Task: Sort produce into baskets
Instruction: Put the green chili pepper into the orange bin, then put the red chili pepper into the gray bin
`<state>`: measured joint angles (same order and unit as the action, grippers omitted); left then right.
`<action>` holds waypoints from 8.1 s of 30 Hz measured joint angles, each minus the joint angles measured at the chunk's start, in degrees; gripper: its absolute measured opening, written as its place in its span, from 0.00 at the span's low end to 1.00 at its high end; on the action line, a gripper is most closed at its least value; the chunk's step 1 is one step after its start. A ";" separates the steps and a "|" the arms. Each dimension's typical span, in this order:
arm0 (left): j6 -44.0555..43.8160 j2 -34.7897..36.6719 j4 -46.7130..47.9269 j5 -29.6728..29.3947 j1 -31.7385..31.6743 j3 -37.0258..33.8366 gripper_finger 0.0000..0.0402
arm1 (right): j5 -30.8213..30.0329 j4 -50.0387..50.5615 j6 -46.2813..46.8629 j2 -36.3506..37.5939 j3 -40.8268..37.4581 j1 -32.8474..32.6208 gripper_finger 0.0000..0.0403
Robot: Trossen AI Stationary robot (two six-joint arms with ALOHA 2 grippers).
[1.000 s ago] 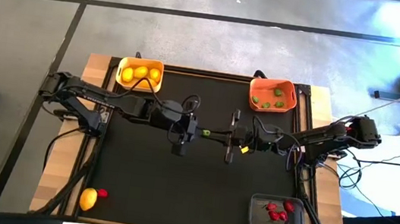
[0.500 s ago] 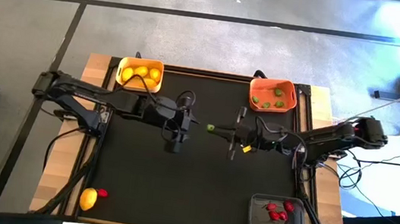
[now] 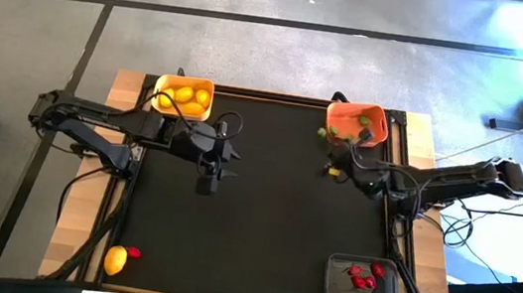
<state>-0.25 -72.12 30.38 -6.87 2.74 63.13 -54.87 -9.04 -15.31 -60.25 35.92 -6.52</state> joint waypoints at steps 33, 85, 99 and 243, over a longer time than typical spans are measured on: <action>0.17 -0.26 0.32 0.02 -0.07 0.00 0.54 | 26.21 26.06 25.85 -6.01 0.00 39.55 0.03; -32.96 -0.31 30.17 2.12 14.97 0.02 0.54 | 29.96 18.65 22.40 -3.39 0.04 10.99 0.51; -47.25 -0.63 30.66 2.09 29.19 0.02 0.54 | 30.00 18.61 22.34 -3.39 0.04 10.99 0.51; 0.43 -1.47 -31.30 -17.18 3.78 -13.07 0.20 | 56.45 -51.81 17.92 -27.91 0.26 6.49 0.51</action>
<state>0.18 -73.59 -0.92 -24.05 6.52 50.06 1.59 -60.85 2.61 -88.16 36.19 -0.03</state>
